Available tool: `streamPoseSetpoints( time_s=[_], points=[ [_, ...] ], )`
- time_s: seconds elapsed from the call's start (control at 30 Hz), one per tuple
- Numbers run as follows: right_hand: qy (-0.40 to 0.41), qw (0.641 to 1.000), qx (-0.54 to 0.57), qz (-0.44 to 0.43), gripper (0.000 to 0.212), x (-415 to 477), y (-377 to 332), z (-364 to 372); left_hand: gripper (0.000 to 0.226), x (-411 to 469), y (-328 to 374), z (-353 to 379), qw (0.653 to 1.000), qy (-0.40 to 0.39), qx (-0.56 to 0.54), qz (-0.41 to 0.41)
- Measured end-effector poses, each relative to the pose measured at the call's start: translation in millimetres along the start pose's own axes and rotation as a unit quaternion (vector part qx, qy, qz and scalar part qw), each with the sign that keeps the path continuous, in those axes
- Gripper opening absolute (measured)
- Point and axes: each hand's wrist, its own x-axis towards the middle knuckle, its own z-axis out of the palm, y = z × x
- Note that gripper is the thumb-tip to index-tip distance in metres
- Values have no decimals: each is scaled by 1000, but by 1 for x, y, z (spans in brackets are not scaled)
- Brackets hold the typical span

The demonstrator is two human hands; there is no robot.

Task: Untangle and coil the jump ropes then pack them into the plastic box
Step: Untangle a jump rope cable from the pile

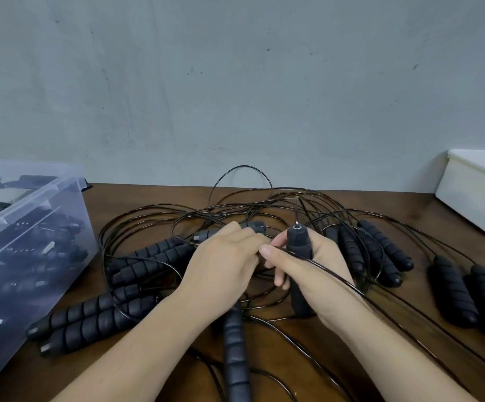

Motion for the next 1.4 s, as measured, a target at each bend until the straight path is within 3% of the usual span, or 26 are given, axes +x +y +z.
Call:
streamPoseSetpoints(
  time_s=[0.2, 0.4, 0.53, 0.63, 0.77, 0.87, 1.03, 1.23, 1.4],
  points=[
    [16, 1000, 10, 10, 11, 1, 6, 2, 15, -1, -8, 11, 999, -35, 6, -29],
    [54, 986, 156, 11, 13, 2, -23, -15, 21, 0, -25, 10, 995, -39, 6, -88],
    [109, 976, 186, 5, 12, 6, -26, -17, 21, 2, -28, 4, 995, -32, 1, -97],
    [119, 982, 148, 11, 22, 6, -20, -14, 24, 5, -19, 2, 996, -30, 29, -74],
    [57, 998, 33, -13, 19, 1, -13, -8, 22, 3, -6, -1, 999, 27, 9, -14],
    [28, 999, -13, -7, 16, 0, -6, -3, 26, 1, 0, 1, 1000, 18, 5, 12],
    [9, 999, -48, -12, 9, -1, -3, -3, 21, -1, -5, 7, 999, -29, 0, -19],
    [53, 991, 119, -6, 13, -1, -26, -13, 23, 0, -15, 12, 996, -64, 11, -58],
    [98, 986, 134, -15, 11, 1, -29, -13, 22, 3, -13, 8, 997, -57, 17, -45]
  ],
)
